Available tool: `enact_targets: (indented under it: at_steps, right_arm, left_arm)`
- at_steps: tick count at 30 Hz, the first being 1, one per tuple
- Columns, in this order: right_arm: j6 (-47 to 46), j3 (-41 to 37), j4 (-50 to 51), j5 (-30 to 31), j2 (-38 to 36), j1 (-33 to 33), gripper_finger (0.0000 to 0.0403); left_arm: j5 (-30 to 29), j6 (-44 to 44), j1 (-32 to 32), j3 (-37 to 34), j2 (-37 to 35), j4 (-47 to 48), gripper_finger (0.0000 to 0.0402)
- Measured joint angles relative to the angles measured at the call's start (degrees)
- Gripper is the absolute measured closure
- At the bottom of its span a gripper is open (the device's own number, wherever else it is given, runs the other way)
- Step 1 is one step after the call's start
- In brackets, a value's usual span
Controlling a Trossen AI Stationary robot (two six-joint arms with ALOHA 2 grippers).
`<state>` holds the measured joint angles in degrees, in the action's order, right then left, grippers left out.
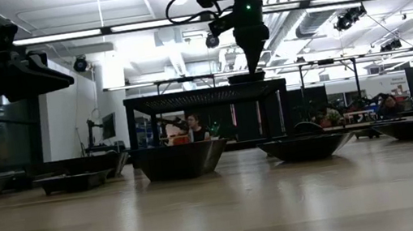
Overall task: Pick & Place Mini shaped plates
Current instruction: Put the distorted square plate on the shelf, then stack the black distorted square plate on top of the black distorted square plate on the shelf
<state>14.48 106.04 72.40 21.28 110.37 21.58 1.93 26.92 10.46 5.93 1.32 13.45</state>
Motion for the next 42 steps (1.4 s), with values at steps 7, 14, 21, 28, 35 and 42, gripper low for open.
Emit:
enact_targets:
  at_steps: [7,14,21,28,35,42]
  right_arm:
    - [0.0,0.1,0.9,0.2,-0.1,-0.3,0.0274]
    - [-1.9,5.3,8.1,2.2,-0.2,-2.0,0.0257]
    - [-8.6,11.5,17.6,2.2,-0.6,-4.2,0.0257]
    - [-15.3,3.0,17.2,-5.9,-7.2,-6.9,0.0258]
    - [-23.3,-17.9,10.5,-7.9,-18.7,-12.5,0.0258]
    - [-35.9,-34.7,3.0,-11.4,-29.5,-21.0,0.0257]
  left_arm:
    - [0.0,0.0,0.0,0.0,0.0,0.0,0.0321]
    - [0.0,0.0,0.0,0.0,0.0,0.0,0.0321]
    - [0.0,0.0,0.0,0.0,0.0,0.0,0.0321]
    - [0.0,0.0,0.0,0.0,0.0,0.0,0.0321]
    - [0.0,0.0,0.0,0.0,0.0,0.0,0.0321]
    - [0.0,0.0,0.0,0.0,0.0,0.0,0.0321]
